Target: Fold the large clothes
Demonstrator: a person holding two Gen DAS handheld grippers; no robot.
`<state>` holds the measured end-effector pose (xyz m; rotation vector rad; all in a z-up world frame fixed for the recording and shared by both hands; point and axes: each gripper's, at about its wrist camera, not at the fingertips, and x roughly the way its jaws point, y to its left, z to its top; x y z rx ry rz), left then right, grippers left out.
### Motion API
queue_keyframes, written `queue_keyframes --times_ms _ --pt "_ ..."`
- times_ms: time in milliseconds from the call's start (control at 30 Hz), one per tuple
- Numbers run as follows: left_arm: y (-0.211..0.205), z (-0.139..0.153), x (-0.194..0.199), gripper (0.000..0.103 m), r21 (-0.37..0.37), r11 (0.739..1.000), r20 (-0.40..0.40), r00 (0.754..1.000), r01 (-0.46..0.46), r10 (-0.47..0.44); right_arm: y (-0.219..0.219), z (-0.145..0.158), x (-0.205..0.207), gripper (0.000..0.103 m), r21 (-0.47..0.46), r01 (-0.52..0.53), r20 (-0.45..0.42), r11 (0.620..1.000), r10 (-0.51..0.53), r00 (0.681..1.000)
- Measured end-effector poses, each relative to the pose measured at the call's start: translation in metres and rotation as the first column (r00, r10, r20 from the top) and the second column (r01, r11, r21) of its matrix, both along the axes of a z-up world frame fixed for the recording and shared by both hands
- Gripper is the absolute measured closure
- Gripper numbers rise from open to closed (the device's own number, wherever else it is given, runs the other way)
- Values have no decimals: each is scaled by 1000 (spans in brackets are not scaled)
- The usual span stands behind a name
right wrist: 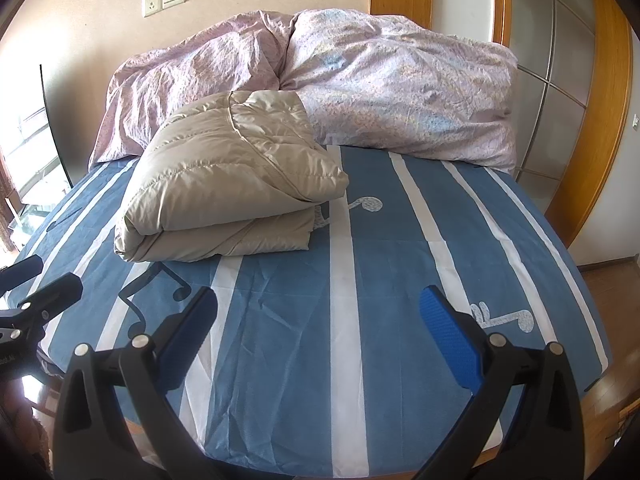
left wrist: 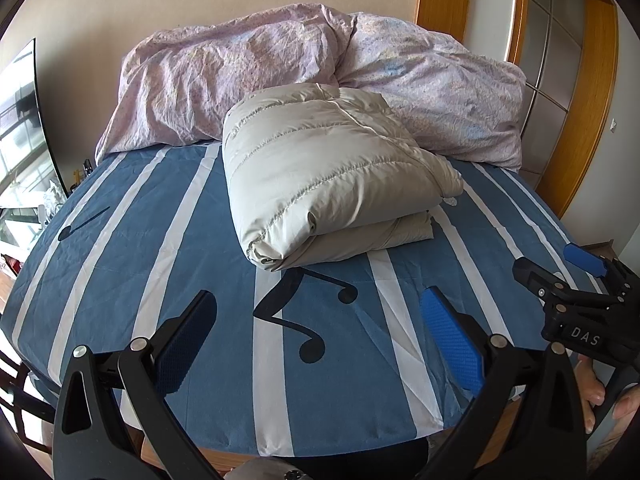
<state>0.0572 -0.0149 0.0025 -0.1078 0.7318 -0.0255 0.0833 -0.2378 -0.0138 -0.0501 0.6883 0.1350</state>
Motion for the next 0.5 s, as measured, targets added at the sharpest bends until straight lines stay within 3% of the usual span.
queue_keyframes --times_ms 500 --pt "-1 3 1 1 4 1000 2 1000 3 -3 0 0 0 2 1 1 -1 1000 -1 1000"
